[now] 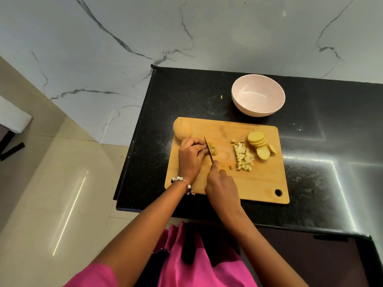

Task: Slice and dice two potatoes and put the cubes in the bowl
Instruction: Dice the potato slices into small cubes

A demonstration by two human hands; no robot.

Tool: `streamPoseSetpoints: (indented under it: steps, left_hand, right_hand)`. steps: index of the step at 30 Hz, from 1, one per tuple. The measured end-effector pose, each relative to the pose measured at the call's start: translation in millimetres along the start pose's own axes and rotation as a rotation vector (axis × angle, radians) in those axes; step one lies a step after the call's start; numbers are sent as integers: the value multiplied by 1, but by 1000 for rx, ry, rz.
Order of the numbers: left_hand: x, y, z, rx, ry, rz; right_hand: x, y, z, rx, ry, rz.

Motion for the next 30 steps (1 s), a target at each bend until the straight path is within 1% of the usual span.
streamPoseSetpoints:
  steps: [3, 5, 6, 10, 12, 15, 18, 21, 23, 27, 30]
  left_hand:
    - [0, 1, 1, -2, -8, 4]
    - [0, 2, 1, -13, -28, 5]
    - [0, 2, 1, -25, -32, 1]
    - [4, 13, -2, -104, 15, 28]
    - [5, 24, -6, -177, 14, 71]
    - [2, 42, -12, -292, -105, 208]
    - [-6, 49, -17, -433, -158, 255]
    - [-10, 48, -18, -414, -188, 281]
    - [-12, 41, -16, -347, -219, 254]
    - [-19, 23, -2, -159, -376, 64]
    - [-23, 19, 7, -94, -469, -28]
  right_hand:
    - [27, 10, 1, -33, -62, -11]
    - [28, 21, 7, -139, -125, -43]
    - [25, 25, 12, -198, -126, -38]
    - [10, 35, 38, -385, -33, -49]
    - [2, 40, 41, -385, 5, -83]
    - [-5, 47, 36, -351, 18, -122]
    - [-6, 50, 32, -326, 19, -147]
    - [-8, 51, 30, -326, 33, -152]
    - [-9, 51, 28, -337, 33, -139]
    - [-9, 52, 27, -342, 38, -95]
    - [-8, 51, 25, -320, 22, -62]
Point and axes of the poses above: each hand's wrist, its own x-axis away from the middle knuckle, its own z-axis out of the back of the hand, y = z × x, the point moved 1 cm from there along -x, towards the middle knuckle, and after that the axes turned 4 degrees about -z, right-handed, at the moved point
